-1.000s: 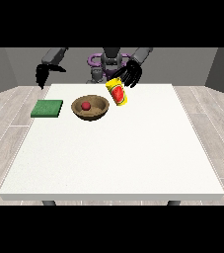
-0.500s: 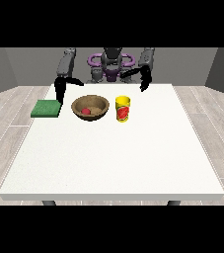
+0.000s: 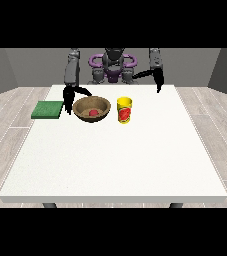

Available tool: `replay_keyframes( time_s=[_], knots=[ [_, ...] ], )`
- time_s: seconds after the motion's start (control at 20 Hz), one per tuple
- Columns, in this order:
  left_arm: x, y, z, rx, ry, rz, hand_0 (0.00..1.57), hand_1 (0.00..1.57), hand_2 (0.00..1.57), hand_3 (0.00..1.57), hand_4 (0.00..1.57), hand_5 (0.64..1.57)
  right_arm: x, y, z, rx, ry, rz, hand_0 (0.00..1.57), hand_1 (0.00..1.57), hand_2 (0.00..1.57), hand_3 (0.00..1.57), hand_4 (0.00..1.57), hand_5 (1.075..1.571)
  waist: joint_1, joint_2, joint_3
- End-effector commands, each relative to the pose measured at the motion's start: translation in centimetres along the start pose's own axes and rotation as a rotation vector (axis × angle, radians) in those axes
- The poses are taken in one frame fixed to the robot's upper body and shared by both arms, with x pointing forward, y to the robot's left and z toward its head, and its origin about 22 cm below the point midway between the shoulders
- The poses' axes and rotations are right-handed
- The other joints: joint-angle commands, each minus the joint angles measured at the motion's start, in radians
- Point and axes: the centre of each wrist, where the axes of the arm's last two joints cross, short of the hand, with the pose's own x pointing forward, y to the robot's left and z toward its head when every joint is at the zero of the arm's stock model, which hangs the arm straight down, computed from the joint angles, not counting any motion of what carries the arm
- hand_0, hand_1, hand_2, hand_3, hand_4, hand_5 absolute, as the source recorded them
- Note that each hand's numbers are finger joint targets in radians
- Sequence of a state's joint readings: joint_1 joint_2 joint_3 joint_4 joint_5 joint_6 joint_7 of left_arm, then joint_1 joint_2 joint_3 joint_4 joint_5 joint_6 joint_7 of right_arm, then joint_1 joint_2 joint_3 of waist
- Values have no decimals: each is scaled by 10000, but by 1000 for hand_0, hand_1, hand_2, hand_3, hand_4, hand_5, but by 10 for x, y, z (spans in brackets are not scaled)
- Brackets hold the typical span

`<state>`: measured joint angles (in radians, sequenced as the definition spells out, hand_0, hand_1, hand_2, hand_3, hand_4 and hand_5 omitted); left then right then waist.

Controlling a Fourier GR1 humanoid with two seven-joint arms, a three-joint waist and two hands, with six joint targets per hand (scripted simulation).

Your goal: Pick the cup and pour the ball into the bowl, then pick the bowl and place it on the pad

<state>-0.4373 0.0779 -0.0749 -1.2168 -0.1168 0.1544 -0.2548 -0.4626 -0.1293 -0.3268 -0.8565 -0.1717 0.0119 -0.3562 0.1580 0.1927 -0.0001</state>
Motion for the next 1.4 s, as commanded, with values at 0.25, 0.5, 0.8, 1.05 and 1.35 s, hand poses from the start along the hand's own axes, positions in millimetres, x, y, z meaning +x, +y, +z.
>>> replay_keyframes(
  time_s=[0.25,0.5,0.8,1.05,1.35],
  knots=[
    [12,-1,5,76,-209,122,0,0,0,0,0,1566,4,-13,-25,-88,195,78,0,0,0,0,116,1563,-4,267,6],
    [26,48,-12,98,-449,-14,0,0,0,0,0,1565,-24,14,-10,181,140,-81,0,0,0,0,64,1562,-93,359,6],
    [47,26,-13,-631,-1208,301,0,0,0,0,339,1570,-59,-19,27,-2517,2607,1766,1571,1571,1571,479,785,1491,880,911,-4],
    [44,19,-16,-753,-1219,220,0,0,0,0,655,1531,-45,-44,22,-2873,2251,5494,1571,1571,1571,1562,938,1558,1161,857,-49],
    [1,37,3,-228,307,687,0,0,0,0,955,1423,-23,-23,-5,-3005,3476,6118,1571,1571,1571,1047,862,1567,523,-718,-35]
  ],
)
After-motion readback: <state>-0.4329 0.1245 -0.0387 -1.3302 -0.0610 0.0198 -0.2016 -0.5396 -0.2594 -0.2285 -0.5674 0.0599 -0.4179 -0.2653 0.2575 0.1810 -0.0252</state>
